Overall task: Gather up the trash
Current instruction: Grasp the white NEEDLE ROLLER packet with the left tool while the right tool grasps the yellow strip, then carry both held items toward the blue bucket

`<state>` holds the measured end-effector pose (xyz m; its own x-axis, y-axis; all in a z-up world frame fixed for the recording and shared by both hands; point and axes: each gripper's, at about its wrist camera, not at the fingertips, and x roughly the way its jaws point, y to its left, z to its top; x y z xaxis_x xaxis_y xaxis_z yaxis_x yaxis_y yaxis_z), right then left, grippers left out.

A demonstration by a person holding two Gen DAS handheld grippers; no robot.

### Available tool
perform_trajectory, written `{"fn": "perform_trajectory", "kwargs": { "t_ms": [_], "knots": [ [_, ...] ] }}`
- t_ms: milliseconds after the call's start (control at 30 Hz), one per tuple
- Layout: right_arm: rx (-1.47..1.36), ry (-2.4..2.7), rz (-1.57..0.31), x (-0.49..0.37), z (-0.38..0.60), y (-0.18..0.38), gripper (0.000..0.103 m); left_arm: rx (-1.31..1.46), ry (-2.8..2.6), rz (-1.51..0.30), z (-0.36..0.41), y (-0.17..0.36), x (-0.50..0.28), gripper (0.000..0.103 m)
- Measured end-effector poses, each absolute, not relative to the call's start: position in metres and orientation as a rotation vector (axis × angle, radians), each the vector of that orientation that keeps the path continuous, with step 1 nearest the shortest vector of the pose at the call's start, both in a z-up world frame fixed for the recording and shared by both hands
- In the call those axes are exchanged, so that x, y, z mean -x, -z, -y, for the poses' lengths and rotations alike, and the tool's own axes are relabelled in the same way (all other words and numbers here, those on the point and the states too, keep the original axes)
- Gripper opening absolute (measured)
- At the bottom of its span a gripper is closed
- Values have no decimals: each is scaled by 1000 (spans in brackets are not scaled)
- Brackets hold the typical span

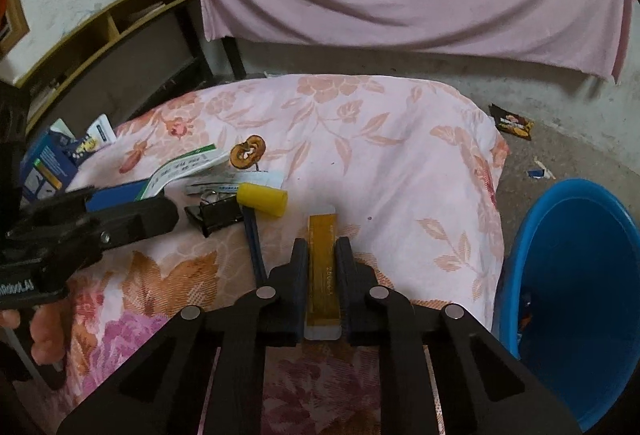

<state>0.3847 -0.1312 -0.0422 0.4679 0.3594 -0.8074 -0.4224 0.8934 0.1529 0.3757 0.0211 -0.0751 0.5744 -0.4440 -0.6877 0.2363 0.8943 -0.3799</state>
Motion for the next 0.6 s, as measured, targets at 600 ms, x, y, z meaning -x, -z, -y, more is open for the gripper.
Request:
{"fn": "perform_trajectory", "kwargs": {
  "t_ms": [600],
  "knots": [
    [-7, -434, -409, -305, 184, -44, 11, 222, 392, -517, 22, 1, -308, 46]
  ]
}}
